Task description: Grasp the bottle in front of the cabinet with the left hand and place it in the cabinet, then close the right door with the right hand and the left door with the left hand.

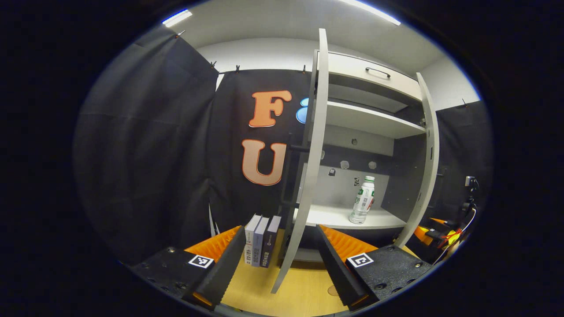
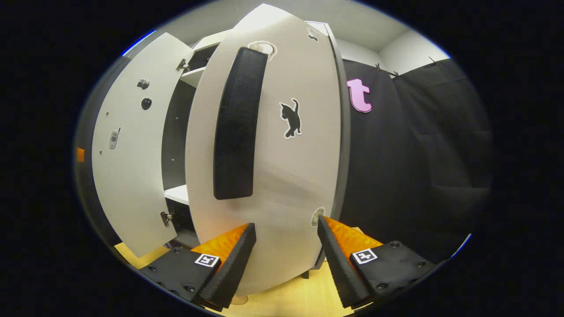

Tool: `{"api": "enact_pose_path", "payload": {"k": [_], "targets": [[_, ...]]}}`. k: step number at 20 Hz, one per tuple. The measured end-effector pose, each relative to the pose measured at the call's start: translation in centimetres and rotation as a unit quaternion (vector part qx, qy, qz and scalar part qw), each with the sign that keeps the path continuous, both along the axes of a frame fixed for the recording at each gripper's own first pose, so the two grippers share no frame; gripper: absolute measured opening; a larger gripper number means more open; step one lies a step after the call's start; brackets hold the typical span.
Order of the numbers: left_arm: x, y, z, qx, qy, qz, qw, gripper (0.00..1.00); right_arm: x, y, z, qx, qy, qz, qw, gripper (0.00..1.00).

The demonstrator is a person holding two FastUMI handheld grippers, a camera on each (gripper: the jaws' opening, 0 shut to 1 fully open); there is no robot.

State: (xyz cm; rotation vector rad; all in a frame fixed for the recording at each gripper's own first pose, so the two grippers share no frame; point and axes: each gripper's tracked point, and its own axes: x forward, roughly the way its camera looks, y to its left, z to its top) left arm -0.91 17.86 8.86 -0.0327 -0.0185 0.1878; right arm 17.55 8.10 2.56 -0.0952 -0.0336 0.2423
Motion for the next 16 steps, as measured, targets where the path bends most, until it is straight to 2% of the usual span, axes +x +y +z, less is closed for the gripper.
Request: {"api": "enact_pose_path", "payload": {"k": [5, 6, 12, 13, 14, 15, 16], "targets": [[-0.3, 2.5, -0.7, -0.003, 0.0, 0.027, 1.0, 0.95, -0.5, 1.3, 1.1, -0.009, -0.019, 0.012, 1.0, 0.94], [-0.3, 3.2, -0.8, -0.005, -0.001, 0.034, 0.999, 0.92, -0.5, 1.2, 1.4, -0.008, -0.02, 0.011, 1.0, 0.94], [1.0, 6.4, -2.3, -0.006, 0.004, 0.057, 0.998, 0.95, -1.5, -0.9, 2.7, 0.017, -0.009, 0.003, 1.0, 0.94], [1.5, 6.8, -2.5, -0.002, 0.007, 0.058, 0.998, 0.95, -1.7, -1.3, 2.9, 0.021, -0.005, 0.003, 1.0, 0.87], [1.9, 7.2, -2.7, 0.003, 0.008, 0.06, 0.998, 0.95, -2.0, -1.7, 3.2, 0.026, -0.002, 0.002, 1.0, 0.94], [2.4, 7.6, -2.8, 0.008, 0.01, 0.061, 0.998, 0.95, -2.3, -2.1, 3.6, 0.03, 0.0, 0.0, 1.0, 0.87], [3.0, 8.0, -3.0, 0.011, 0.01, 0.062, 0.998, 0.95, -2.6, -2.7, 3.9, 0.031, 0.002, -0.006, 1.0, 0.89]]}}
